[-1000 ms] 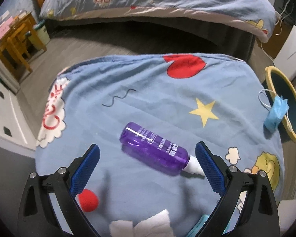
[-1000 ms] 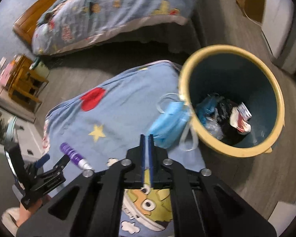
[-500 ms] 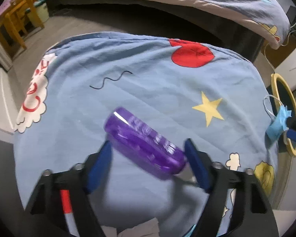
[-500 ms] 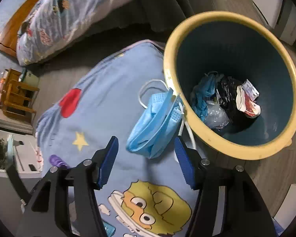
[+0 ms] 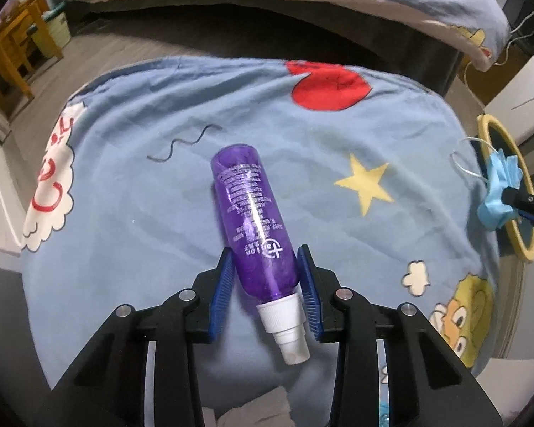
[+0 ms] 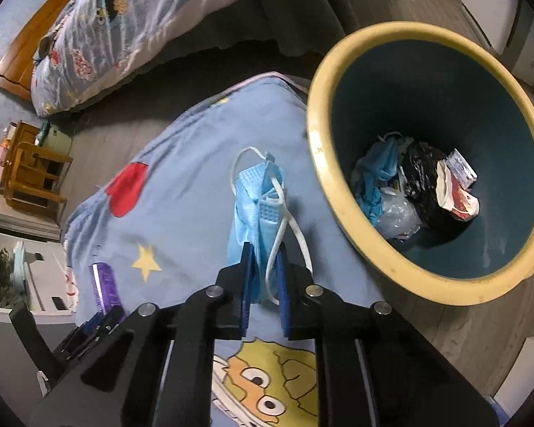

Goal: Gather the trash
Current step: 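Carry the mask toward the bin with the right tool while the left tool grasps the purple spray bottle, then open both tools over the bin to drop the mask and purple bottle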

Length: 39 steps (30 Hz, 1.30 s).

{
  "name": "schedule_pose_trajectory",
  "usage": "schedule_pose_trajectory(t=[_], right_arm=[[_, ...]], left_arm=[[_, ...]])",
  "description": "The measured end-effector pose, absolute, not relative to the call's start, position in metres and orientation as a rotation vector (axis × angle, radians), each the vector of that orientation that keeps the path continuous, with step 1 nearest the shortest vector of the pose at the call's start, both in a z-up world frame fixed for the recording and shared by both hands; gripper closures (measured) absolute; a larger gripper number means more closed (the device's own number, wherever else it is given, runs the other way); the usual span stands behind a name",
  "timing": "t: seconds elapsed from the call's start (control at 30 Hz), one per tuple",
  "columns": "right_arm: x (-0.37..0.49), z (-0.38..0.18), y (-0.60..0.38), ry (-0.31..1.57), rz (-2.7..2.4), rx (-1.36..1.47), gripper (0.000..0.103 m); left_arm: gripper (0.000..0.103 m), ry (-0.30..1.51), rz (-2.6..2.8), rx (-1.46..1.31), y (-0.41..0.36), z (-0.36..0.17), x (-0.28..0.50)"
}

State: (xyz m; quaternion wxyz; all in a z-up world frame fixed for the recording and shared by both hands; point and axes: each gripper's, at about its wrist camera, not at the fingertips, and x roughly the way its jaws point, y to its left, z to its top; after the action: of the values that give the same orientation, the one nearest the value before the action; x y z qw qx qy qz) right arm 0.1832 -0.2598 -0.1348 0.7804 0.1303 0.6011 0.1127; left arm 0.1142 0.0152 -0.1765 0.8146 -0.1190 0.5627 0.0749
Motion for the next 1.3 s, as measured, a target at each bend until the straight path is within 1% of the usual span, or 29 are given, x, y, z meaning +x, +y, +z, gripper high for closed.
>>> schedule_pose_trajectory(t=[0.37, 0.53, 0.63, 0.8, 1.03, 1.3], right_arm=[[0.156, -0.095, -0.249, 1.224, 0.288, 0.242, 0.091], [0.136, -0.061, -0.252, 1.144, 0.298, 0.205, 0.091], [0.128, -0.043, -0.262, 1.101, 0.311, 0.23, 0.091], [0.119, -0.023, -0.278, 1.043, 0.303, 0.235, 0.091], [0.131, -0.029, -0.288, 1.055, 0.319, 0.256, 0.091], [0.159, -0.03, -0.307, 1.04, 0.273, 0.211, 0.091]], left_arm=[[0.066, 1.105, 0.093, -0.19, -0.003, -0.14, 0.108], [0.066, 1.063, 0.062, -0.177, -0.011, -0.126, 0.1], [0.066, 1.037, 0.034, -0.172, -0.017, -0.117, 0.097], [0.066, 1.004, -0.009, -0.149, -0.027, -0.106, 0.095], [0.066, 0.978, -0.053, -0.049, -0.054, -0.102, 0.097], [0.066, 0.951, -0.166, 0.045, -0.109, -0.09, 0.111]])
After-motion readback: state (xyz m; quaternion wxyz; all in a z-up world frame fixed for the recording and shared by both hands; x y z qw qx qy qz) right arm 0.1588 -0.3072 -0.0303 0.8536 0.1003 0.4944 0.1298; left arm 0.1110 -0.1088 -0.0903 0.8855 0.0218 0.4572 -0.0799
